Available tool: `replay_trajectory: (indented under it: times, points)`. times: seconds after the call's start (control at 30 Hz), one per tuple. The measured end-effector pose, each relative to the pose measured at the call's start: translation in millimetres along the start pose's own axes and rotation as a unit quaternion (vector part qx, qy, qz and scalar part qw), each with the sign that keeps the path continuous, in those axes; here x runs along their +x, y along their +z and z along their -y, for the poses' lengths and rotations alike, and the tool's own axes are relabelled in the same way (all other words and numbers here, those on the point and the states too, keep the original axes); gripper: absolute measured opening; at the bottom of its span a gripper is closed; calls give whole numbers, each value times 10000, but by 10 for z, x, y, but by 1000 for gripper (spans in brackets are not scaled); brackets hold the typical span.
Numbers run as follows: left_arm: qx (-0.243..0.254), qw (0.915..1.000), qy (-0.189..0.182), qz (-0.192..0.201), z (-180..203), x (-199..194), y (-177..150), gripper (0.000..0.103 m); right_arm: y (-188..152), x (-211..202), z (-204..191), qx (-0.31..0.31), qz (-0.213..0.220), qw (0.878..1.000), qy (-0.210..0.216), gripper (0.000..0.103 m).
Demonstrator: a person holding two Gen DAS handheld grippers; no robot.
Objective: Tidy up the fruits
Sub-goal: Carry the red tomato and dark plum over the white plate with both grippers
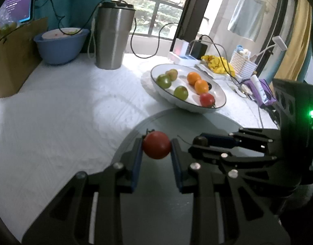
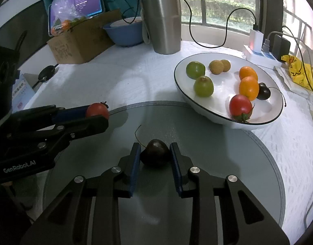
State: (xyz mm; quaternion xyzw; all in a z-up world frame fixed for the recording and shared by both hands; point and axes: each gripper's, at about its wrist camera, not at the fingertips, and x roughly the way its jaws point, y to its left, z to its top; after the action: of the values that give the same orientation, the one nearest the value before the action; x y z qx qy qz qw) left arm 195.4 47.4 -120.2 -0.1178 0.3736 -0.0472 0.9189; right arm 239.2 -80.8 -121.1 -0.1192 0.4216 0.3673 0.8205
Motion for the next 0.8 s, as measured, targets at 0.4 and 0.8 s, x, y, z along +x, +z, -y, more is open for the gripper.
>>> replay_trajectory:
  times: [0.4, 0.8]
  points:
    - [236, 9997, -38, 88, 232, 44, 186, 29, 31, -303, 242, 182, 319, 9992, -151, 31]
    - [530, 9984, -142, 115, 497, 236, 491, 29, 169, -470, 660, 413, 566, 9970, -331, 31]
